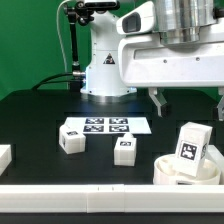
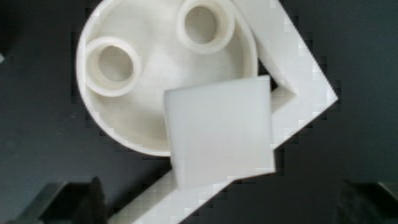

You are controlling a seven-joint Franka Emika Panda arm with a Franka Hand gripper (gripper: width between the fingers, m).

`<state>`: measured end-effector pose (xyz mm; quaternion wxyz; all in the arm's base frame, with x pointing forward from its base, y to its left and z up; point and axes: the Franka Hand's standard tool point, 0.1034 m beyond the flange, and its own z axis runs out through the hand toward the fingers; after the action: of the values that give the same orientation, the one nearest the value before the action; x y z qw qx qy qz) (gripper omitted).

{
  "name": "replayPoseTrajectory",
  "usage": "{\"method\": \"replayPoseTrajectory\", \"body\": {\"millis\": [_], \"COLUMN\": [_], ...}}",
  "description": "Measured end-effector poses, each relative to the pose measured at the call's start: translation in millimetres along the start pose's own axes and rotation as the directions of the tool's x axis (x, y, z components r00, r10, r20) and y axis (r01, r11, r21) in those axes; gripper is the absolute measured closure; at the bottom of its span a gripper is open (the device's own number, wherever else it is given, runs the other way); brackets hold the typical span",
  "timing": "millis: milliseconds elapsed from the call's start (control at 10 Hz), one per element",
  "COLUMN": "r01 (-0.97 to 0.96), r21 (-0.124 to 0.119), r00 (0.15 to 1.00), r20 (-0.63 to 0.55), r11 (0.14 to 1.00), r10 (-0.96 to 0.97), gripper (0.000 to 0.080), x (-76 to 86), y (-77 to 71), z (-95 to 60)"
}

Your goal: Assemble stool

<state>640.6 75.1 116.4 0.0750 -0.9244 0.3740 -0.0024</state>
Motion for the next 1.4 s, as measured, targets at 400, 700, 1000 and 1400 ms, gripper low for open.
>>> {"method": "replayPoseTrajectory", "body": {"millis": [400,700,1000,1400], "r01": [-0.105,-0.042,-0.004,-0.002], "r21": [-0.012,-0.024,-0.028,-0.028], "r00": [0.994,0.999,0.999,0.999], "r20": [0.019,0.03,0.033,0.033], "r11": [0.994,0.999,1.0,1.0], "r10": [0.105,0.042,0.005,0.003], "gripper": [0.015,0.015,0.033,0.0459], "x": [-0.7,0.7,1.7,1.5], "y": [-1.7,1.4,4.8,4.6], "z": [14.7,29.1,33.5,33.7]}}
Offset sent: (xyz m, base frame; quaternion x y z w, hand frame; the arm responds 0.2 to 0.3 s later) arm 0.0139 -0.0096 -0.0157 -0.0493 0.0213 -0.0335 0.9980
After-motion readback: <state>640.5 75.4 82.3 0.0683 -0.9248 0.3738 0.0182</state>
